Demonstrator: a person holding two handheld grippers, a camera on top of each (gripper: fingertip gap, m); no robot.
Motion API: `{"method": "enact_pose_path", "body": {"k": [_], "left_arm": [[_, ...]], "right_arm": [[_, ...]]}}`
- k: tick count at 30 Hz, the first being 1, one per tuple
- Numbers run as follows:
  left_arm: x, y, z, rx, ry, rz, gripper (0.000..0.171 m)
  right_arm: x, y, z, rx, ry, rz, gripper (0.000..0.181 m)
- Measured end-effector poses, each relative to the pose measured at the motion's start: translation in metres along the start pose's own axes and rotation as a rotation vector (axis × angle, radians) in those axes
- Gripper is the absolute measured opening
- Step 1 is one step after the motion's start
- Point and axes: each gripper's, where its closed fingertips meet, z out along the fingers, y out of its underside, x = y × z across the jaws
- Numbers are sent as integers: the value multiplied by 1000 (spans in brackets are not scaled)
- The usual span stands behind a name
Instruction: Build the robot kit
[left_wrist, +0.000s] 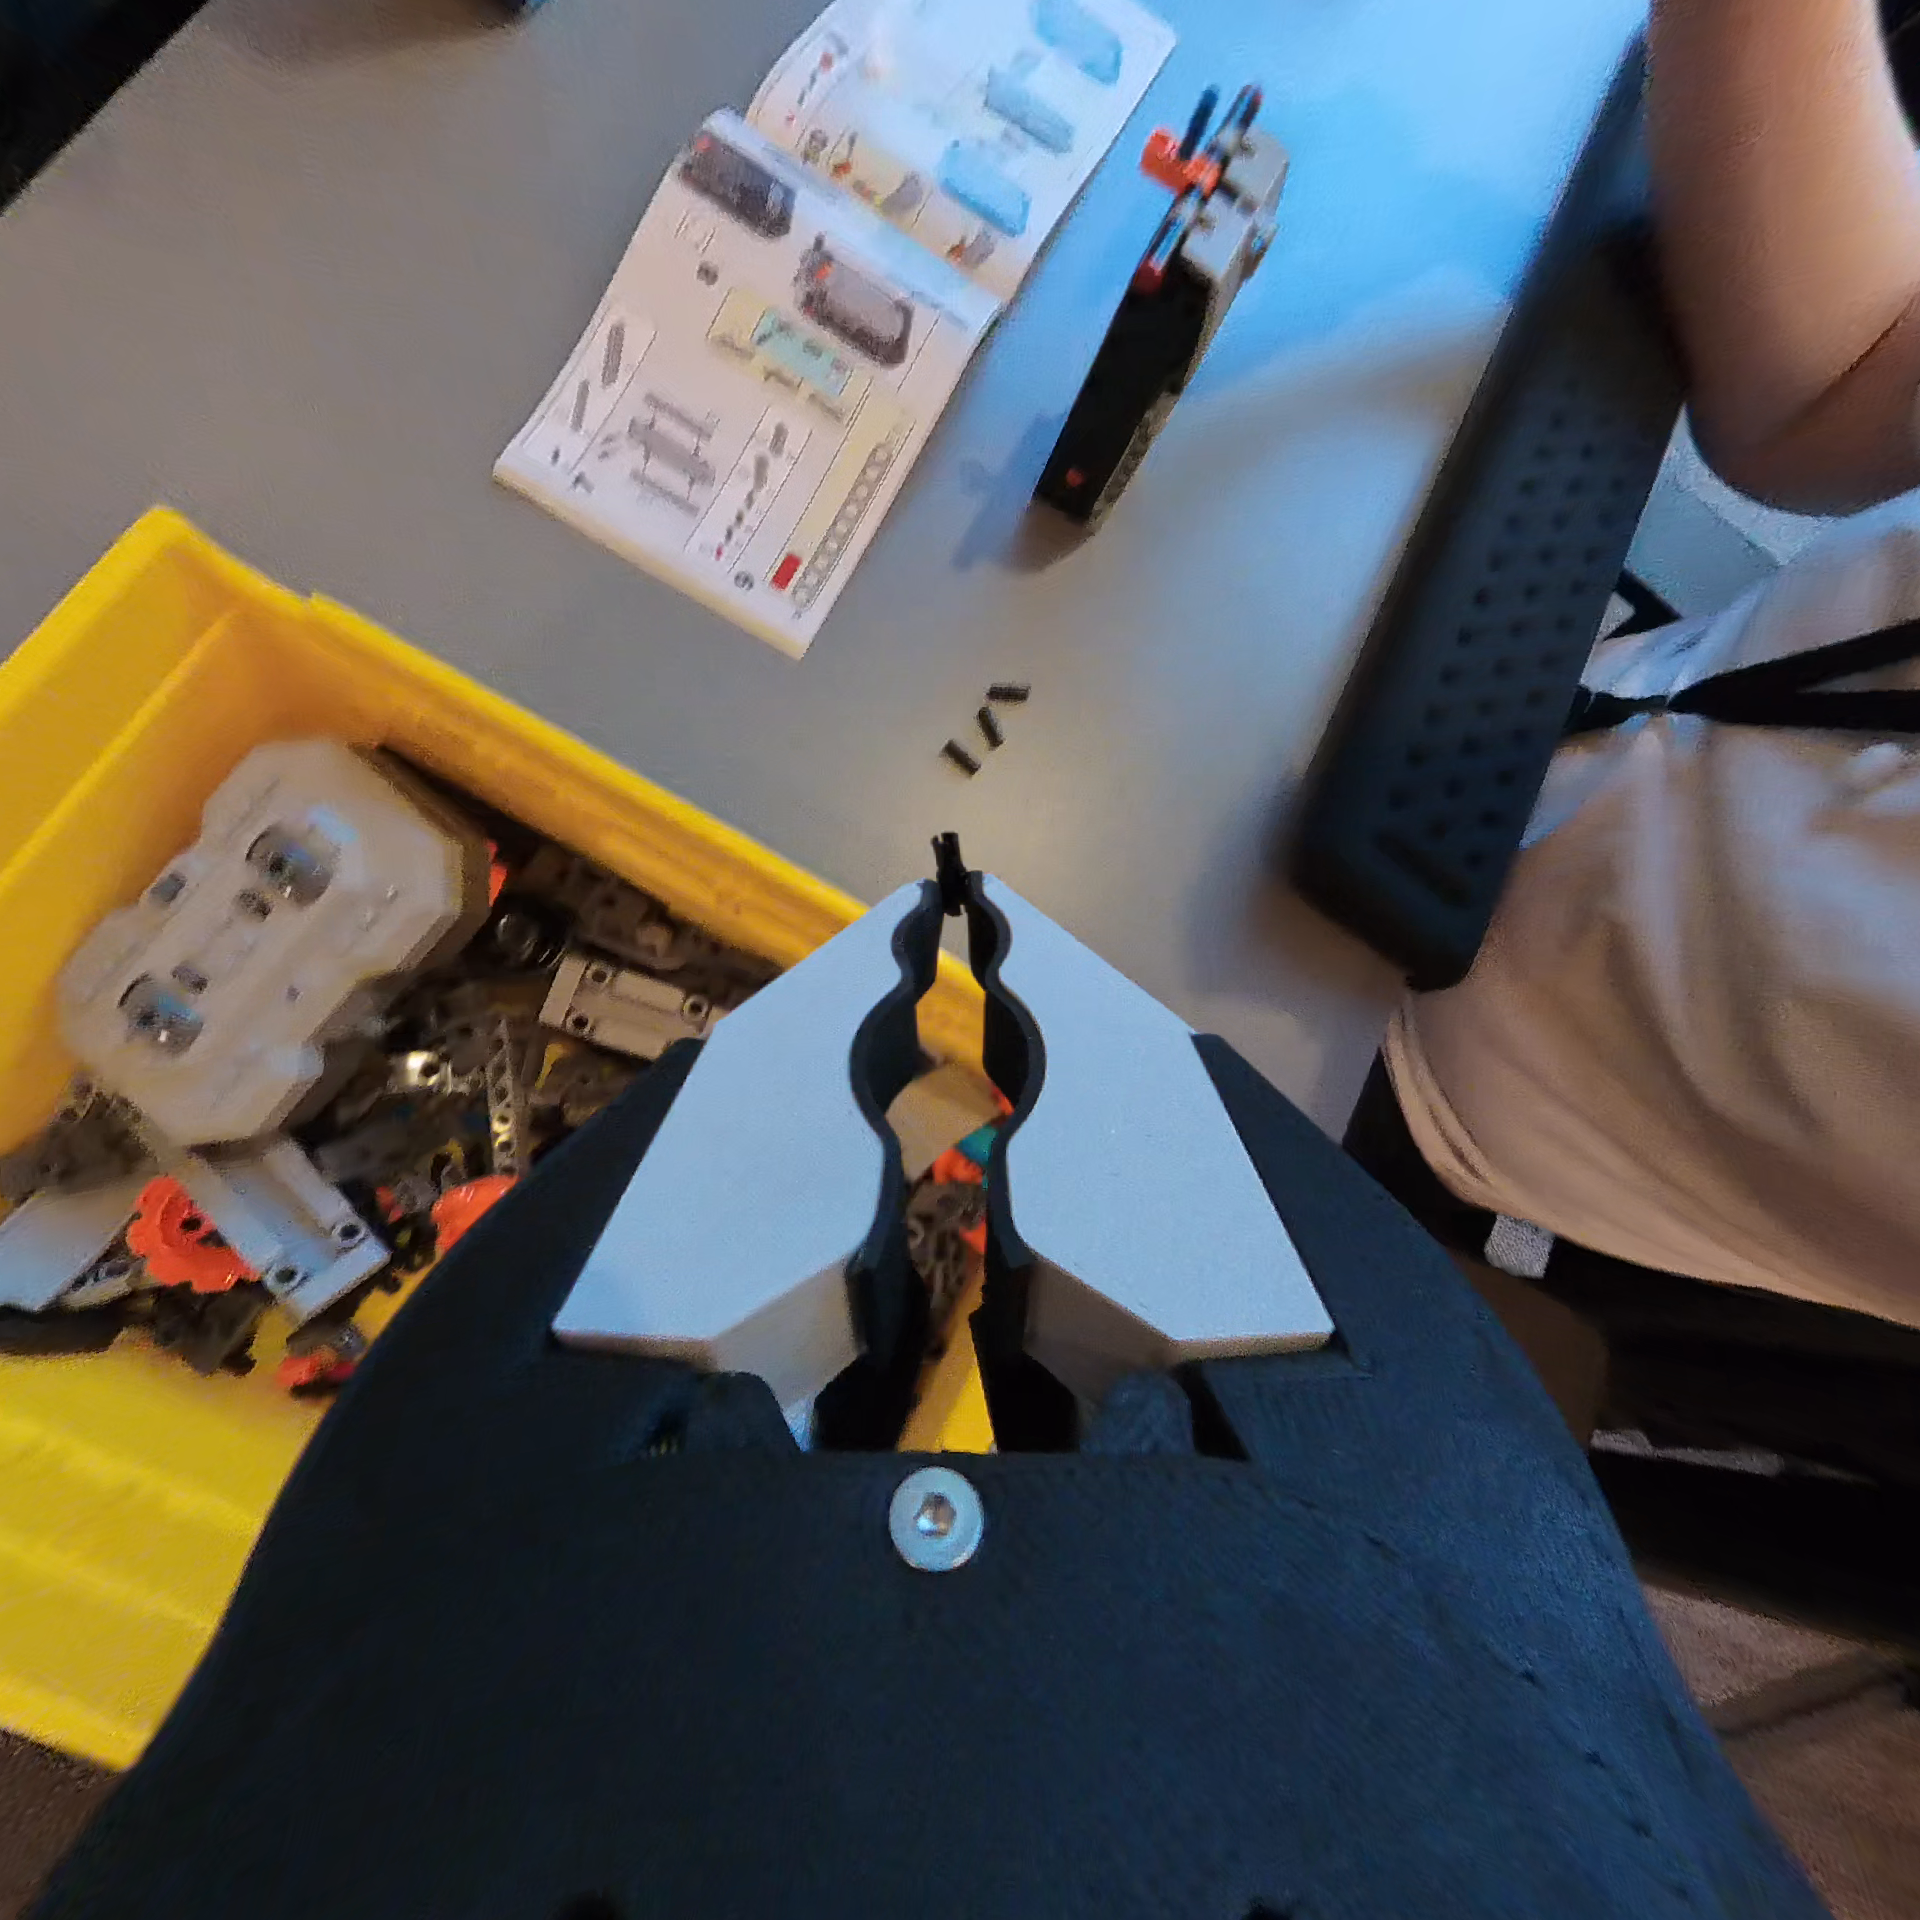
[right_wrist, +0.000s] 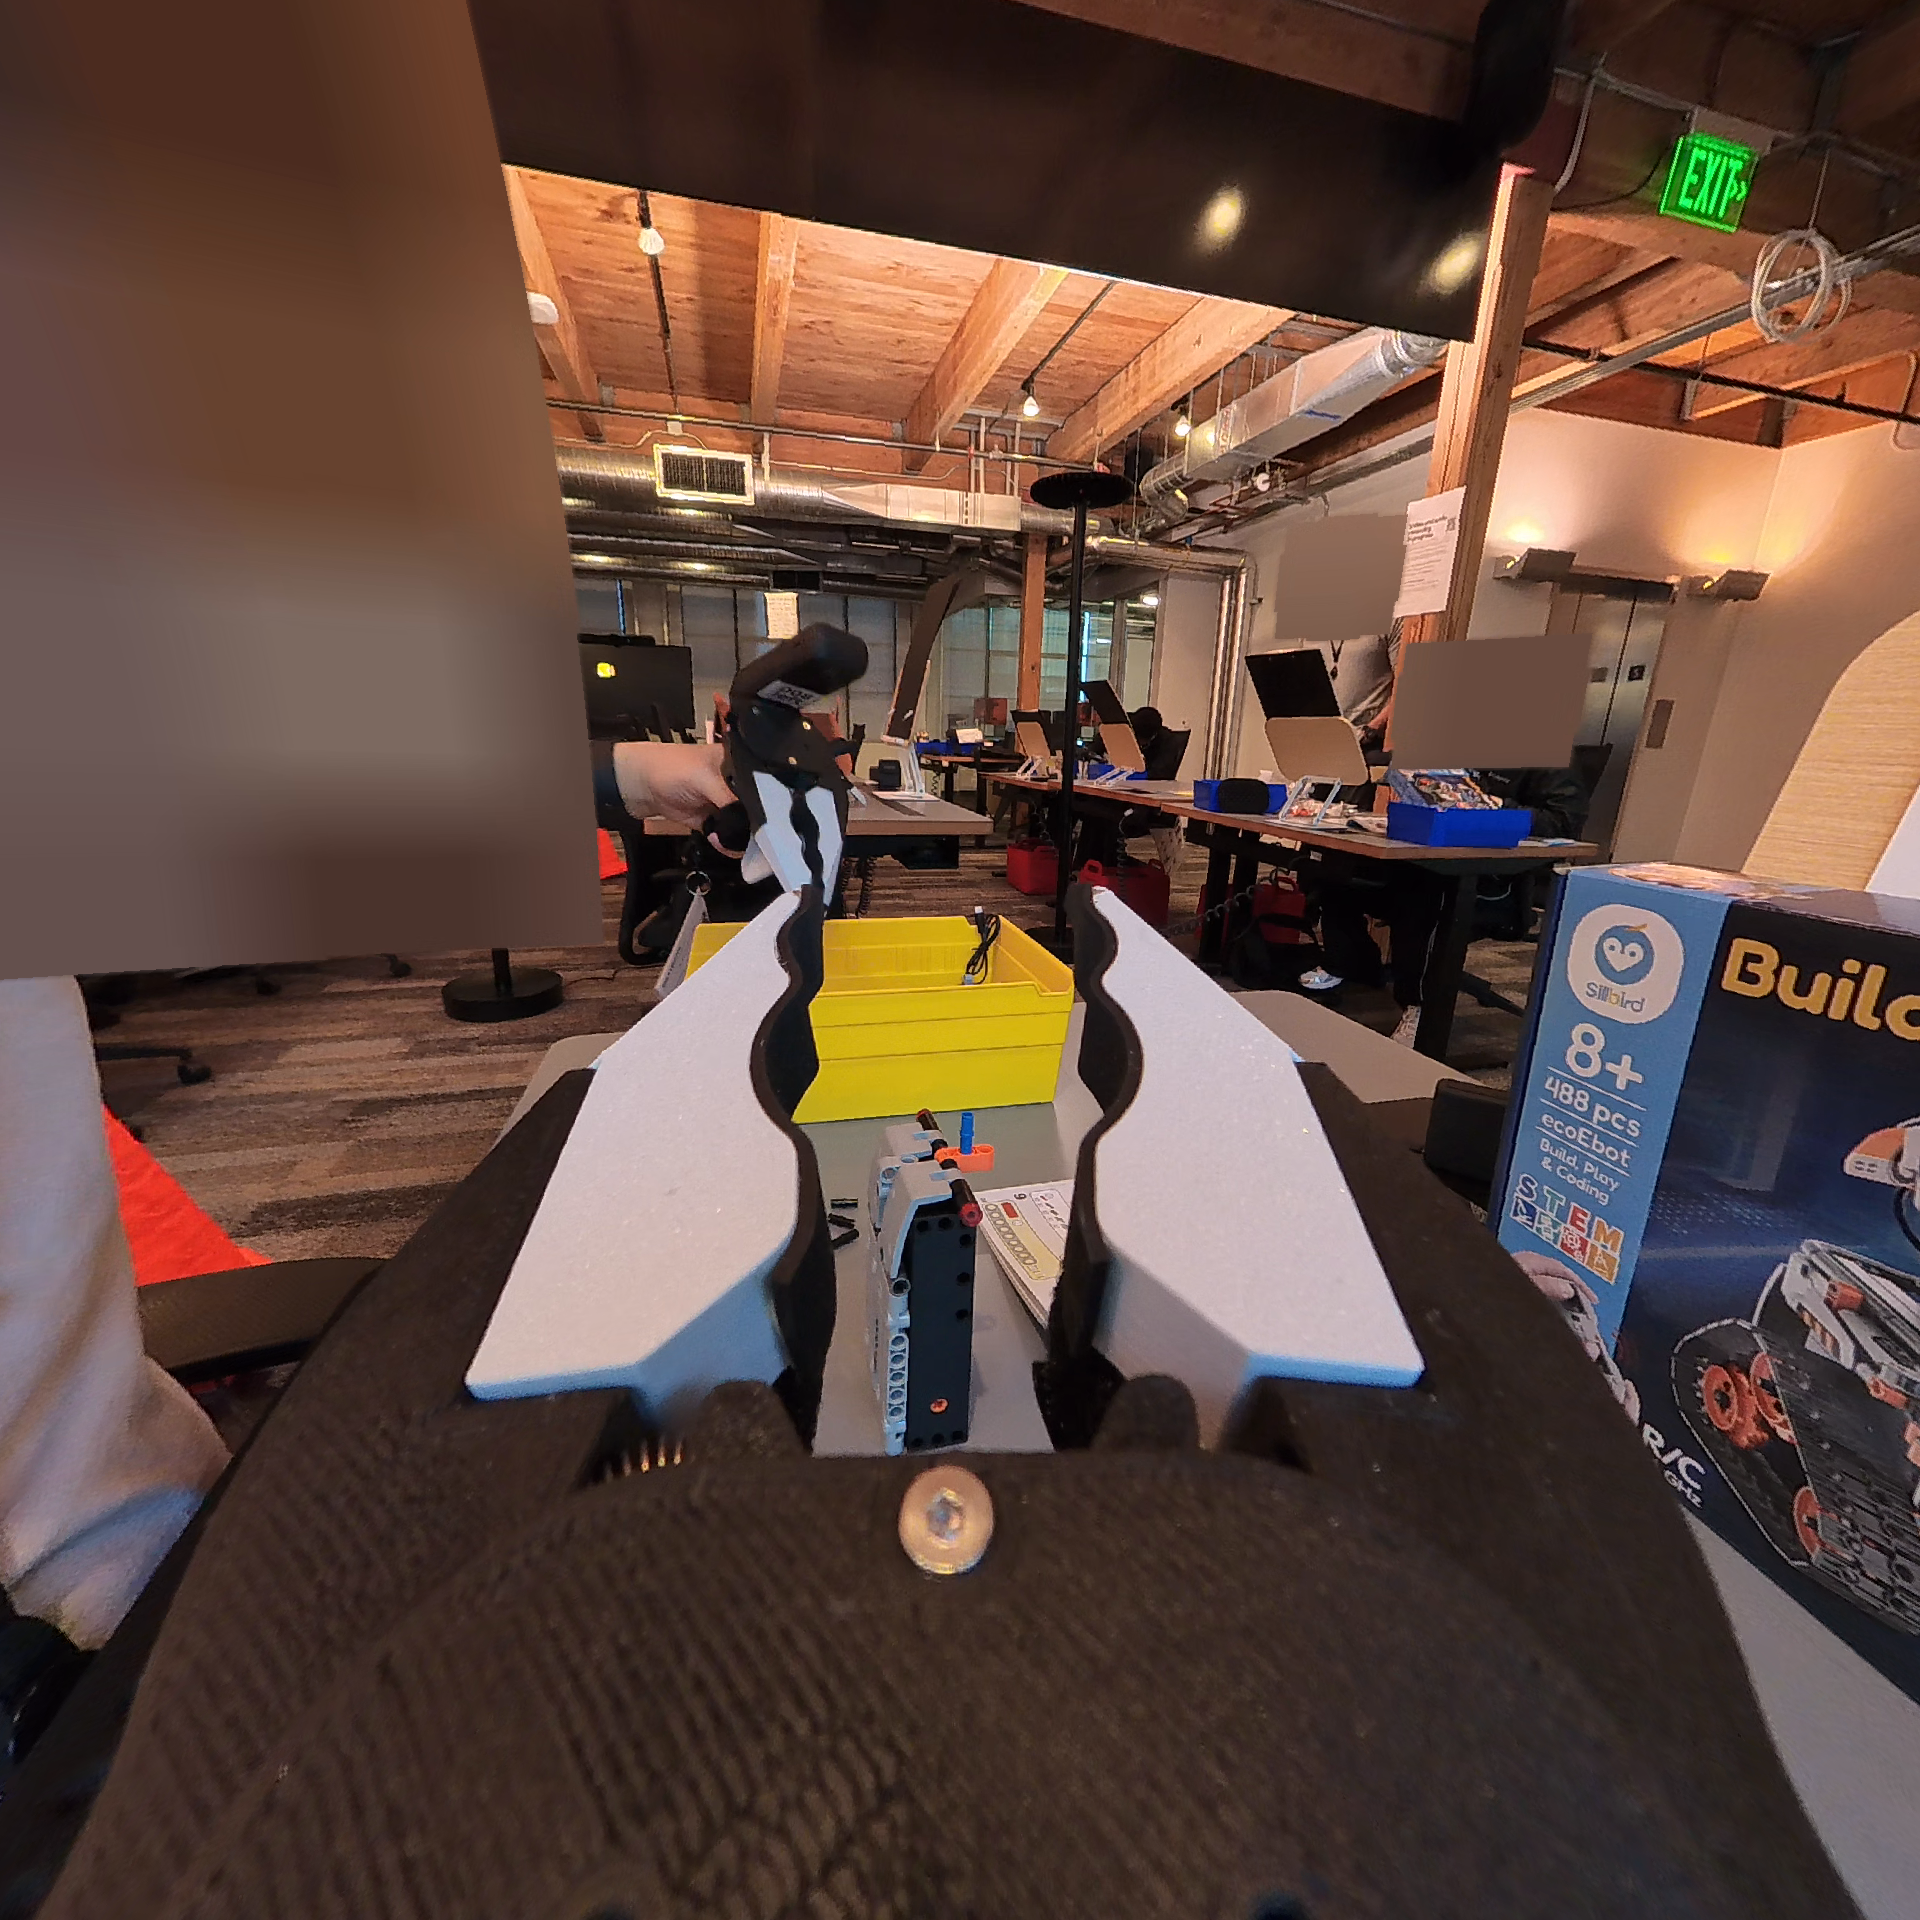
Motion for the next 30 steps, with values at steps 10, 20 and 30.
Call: {"method": "enact_pose_path", "body": {"k": [10, 20, 30], "left_arm": [[30, -7, 96, -302, -101, -262, 3], [-13, 37, 146, -629, -312, -170, 2], [-8, 47, 159, -654, -274, -198, 3]], "right_arm": [[-2, -1, -1, 1, -6, -4, 47], [-2, -4, -3, 11, -6, -2, 47], [-2, -1, -1, 0, -13, 2, 47]]}}
